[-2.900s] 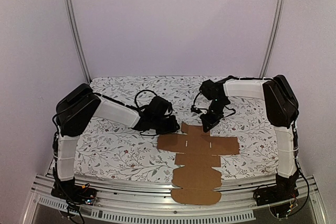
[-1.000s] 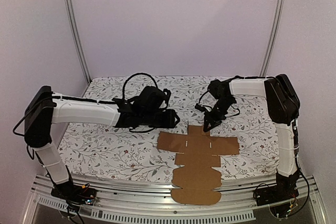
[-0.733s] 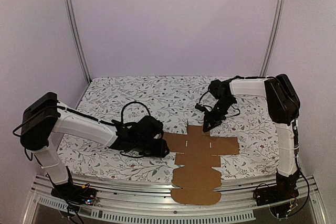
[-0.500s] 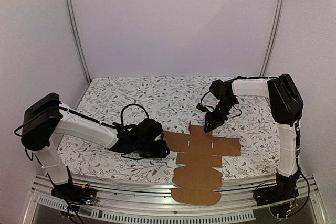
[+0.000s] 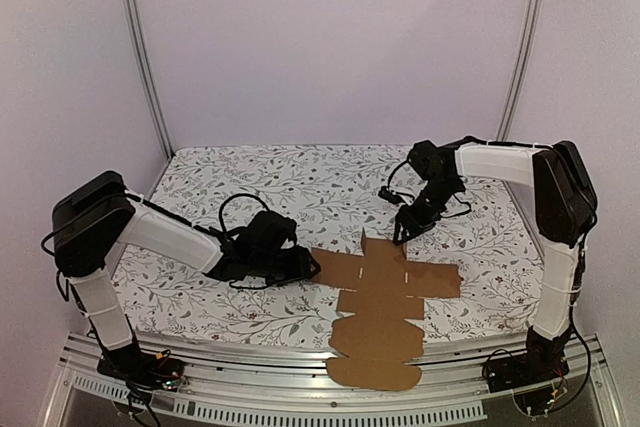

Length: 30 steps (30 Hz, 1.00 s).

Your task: Fold the paper box

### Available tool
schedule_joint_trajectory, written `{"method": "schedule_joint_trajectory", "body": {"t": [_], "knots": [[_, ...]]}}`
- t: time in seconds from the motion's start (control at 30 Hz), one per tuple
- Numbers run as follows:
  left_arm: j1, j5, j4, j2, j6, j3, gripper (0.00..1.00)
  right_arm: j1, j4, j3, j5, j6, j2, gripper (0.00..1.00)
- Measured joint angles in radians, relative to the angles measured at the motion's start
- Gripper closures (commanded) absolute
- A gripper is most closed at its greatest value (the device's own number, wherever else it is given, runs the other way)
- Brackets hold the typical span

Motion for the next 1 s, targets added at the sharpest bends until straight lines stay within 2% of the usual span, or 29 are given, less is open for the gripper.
{"method": "schedule_joint_trajectory", "body": {"t": [0.1,0.27,0.33,0.47,0.6,0.8,1.0], "knots": [[0.02,0.035,0.044,0.031,0.008,0.014,0.66,0.0,-0.004,-0.004,-0.006,-0.013,-0.002,0.63],[0.032,0.088,0.107,0.072,0.011,0.019,0.94,0.0,-0.013,-0.014,-0.006,-0.045,-0.042,0.58],[0.034,0.106,0.125,0.086,0.015,0.019,1.0,-0.002,-0.018,-0.014,-0.01,-0.06,-0.063,0.55],[0.04,0.142,0.197,0.089,0.054,0.019,1.0,-0.017,-0.047,-0.002,-0.025,-0.126,-0.086,0.5],[0.041,0.193,0.248,0.084,0.163,0.019,1.0,-0.051,-0.081,0.028,-0.029,-0.206,-0.086,0.46],[0.041,0.253,0.263,0.035,0.298,0.019,1.0,-0.09,-0.109,0.058,-0.024,-0.291,-0.066,0.44],[0.041,0.269,0.278,-0.002,0.354,0.018,1.0,-0.089,-0.151,0.076,-0.035,-0.325,0.014,0.44]]}}
